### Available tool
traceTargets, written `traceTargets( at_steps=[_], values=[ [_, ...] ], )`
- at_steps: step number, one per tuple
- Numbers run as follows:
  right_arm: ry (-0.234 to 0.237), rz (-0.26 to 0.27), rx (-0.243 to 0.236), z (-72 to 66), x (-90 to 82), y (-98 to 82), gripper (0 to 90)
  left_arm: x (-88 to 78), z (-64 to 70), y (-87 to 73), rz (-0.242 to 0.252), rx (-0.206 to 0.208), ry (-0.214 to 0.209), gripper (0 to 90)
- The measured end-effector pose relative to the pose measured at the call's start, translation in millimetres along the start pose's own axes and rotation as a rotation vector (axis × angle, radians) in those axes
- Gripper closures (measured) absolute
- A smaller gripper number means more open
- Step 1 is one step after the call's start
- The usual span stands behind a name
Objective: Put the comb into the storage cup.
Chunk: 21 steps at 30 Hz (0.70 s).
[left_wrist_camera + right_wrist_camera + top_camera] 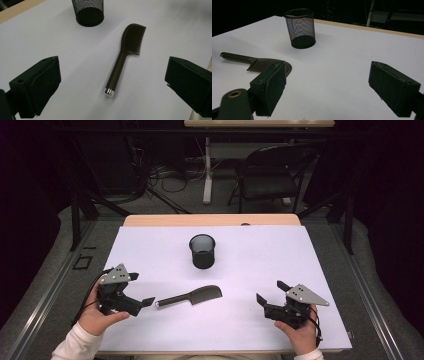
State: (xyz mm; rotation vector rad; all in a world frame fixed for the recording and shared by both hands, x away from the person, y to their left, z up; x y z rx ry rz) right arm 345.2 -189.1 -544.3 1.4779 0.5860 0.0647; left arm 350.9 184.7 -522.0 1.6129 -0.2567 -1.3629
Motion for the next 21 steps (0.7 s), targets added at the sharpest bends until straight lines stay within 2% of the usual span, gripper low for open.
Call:
traceTargets(
  at_steps=[11,21],
  values=[
    [0.007,-0.006,0.004,-0.3,0.6,-1.2,14.4,-4.1,-6.2,-3.2,-0.065,-0.014,0.003,0.4],
    [0.009,-0.012,0.002,0.0,2.0,-2.6,14.5,-5.4,-10.5,-4.6,-0.155,-0.008,0.019,0.4]
  ],
)
Point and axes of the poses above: each handheld gripper's, and its own axes: x roughly forward along the jaws, y roughly out of its top, z roughly to its right, the point moved 10 cm from there along x, roughly forward along the jaws, and after that the axes turned 7 degrees about -y, right-handed, at the moved point
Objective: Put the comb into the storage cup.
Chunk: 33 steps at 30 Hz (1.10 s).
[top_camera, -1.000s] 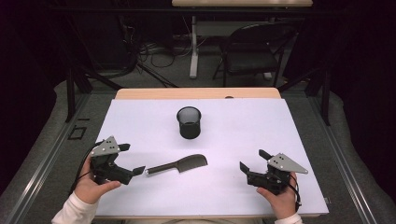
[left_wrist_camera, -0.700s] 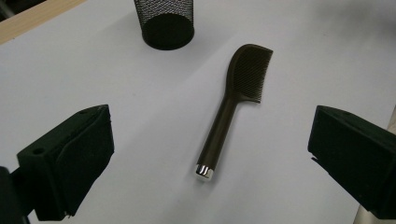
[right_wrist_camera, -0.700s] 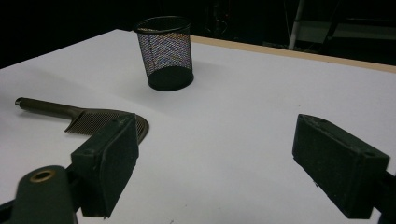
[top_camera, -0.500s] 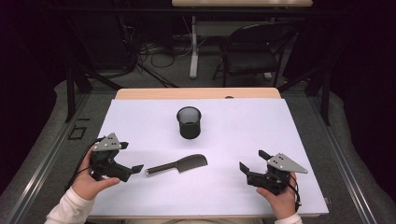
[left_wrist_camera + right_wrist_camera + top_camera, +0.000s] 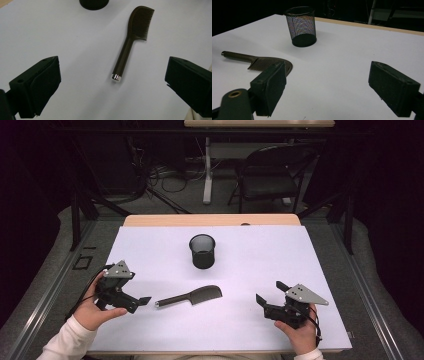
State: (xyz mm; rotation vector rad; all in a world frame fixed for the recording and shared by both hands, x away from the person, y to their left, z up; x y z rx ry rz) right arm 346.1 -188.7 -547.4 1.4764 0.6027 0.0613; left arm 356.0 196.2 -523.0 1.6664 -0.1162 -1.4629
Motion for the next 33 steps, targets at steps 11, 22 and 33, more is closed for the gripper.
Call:
traceTargets(
  at_steps=[11,22,33],
  values=[
    [0.003,-0.005,0.007,0.6,1.3,-1.4,14.5,-1.4,-3.7,-2.8,-0.073,-0.004,0.004,0.4],
    [0.005,-0.015,0.015,1.5,1.9,-3.3,14.5,-0.4,-6.8,-5.7,-0.148,-0.008,-0.003,0.4],
    [0.0,-0.01,0.012,1.9,2.8,-3.4,14.5,1.6,-15.6,-4.2,-0.201,-0.022,0.004,0.4]
  ],
)
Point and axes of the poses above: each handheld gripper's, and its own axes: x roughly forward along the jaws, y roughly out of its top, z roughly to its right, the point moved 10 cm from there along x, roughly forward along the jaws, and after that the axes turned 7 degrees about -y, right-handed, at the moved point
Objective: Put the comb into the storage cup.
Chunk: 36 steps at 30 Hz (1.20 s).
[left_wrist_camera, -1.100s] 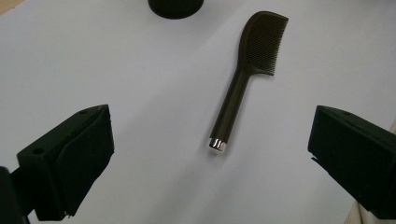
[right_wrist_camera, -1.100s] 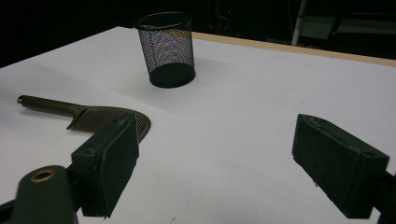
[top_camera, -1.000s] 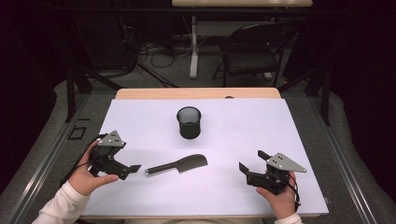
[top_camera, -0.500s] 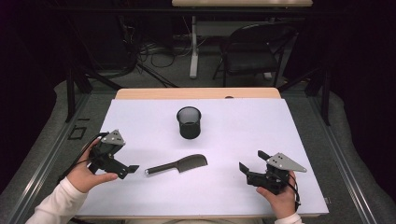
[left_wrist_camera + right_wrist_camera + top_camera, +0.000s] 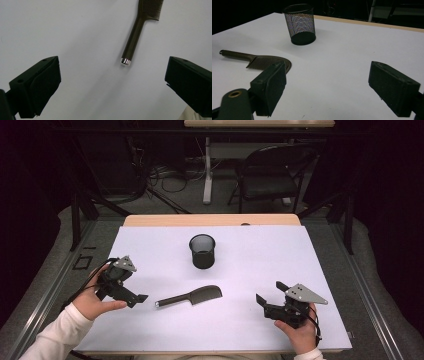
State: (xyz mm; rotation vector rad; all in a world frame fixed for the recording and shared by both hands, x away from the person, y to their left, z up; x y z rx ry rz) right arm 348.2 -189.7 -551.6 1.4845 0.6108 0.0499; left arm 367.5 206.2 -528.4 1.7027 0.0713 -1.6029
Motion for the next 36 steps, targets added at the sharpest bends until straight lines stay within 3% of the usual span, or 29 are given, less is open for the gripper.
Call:
traceTargets(
  at_steps=[15,36],
  values=[
    [-0.011,-0.02,-0.002,0.1,2.5,-2.9,14.3,12.5,-5.1,8.5,-0.046,-0.002,-0.008,0.4],
    [0.0,-0.028,-0.007,-1.9,4.5,-4.9,14.2,43.1,3.0,34.9,-0.132,0.064,-0.04,0.8]
  ],
)
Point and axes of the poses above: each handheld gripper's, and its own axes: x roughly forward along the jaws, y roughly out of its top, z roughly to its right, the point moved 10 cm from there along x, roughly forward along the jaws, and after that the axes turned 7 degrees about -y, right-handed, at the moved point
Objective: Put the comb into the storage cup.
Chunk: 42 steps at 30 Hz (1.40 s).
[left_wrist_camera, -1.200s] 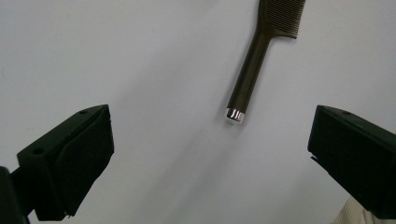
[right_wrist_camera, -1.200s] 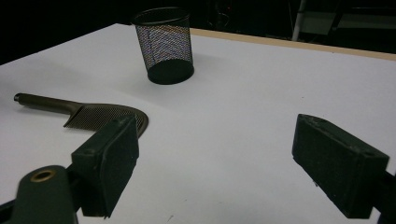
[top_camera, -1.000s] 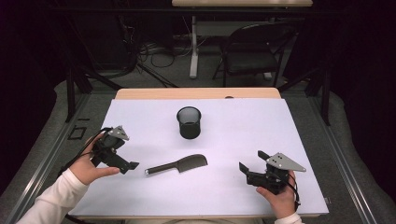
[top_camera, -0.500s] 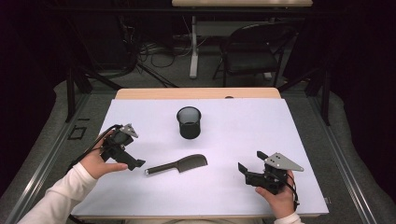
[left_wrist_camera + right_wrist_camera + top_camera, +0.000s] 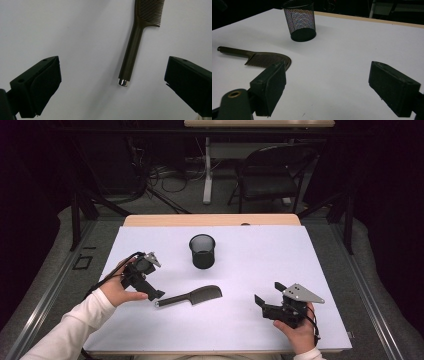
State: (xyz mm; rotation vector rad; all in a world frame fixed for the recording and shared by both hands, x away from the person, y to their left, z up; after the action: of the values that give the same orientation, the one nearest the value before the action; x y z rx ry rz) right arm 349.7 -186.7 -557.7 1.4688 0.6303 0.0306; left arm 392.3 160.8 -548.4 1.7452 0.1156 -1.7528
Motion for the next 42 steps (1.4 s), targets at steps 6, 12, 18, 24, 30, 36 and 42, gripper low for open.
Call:
traceTargets(
  at_steps=[6,12,18,24,30,36,42],
  values=[
    [0.004,-0.008,-0.004,-0.6,0.0,-1.0,14.3,7.5,2.8,6.3,-0.028,0.014,-0.009,0.8],
    [0.004,-0.011,-0.008,-0.8,0.5,-1.6,14.3,13.1,6.4,10.2,-0.049,0.027,-0.026,5.1],
    [0.008,-0.016,-0.008,-1.7,0.5,-2.2,14.3,17.5,10.1,14.1,-0.064,0.042,-0.03,7.0],
    [0.012,-0.019,-0.011,-2.0,0.4,-2.5,14.3,25.5,12.0,16.2,-0.102,0.061,-0.021,7.1],
    [0.012,-0.023,-0.011,-1.8,0.2,-3.0,14.3,32.2,14.2,17.5,-0.124,0.073,-0.023,9.0],
    [0.012,-0.023,-0.013,-1.9,0.1,-3.2,14.3,36.0,15.0,19.5,-0.127,0.072,-0.028,9.0],
    [0.012,-0.01,-0.011,-2.4,1.4,-2.3,14.3,39.8,15.5,21.4,-0.136,0.08,-0.031,10.4]
  ],
)
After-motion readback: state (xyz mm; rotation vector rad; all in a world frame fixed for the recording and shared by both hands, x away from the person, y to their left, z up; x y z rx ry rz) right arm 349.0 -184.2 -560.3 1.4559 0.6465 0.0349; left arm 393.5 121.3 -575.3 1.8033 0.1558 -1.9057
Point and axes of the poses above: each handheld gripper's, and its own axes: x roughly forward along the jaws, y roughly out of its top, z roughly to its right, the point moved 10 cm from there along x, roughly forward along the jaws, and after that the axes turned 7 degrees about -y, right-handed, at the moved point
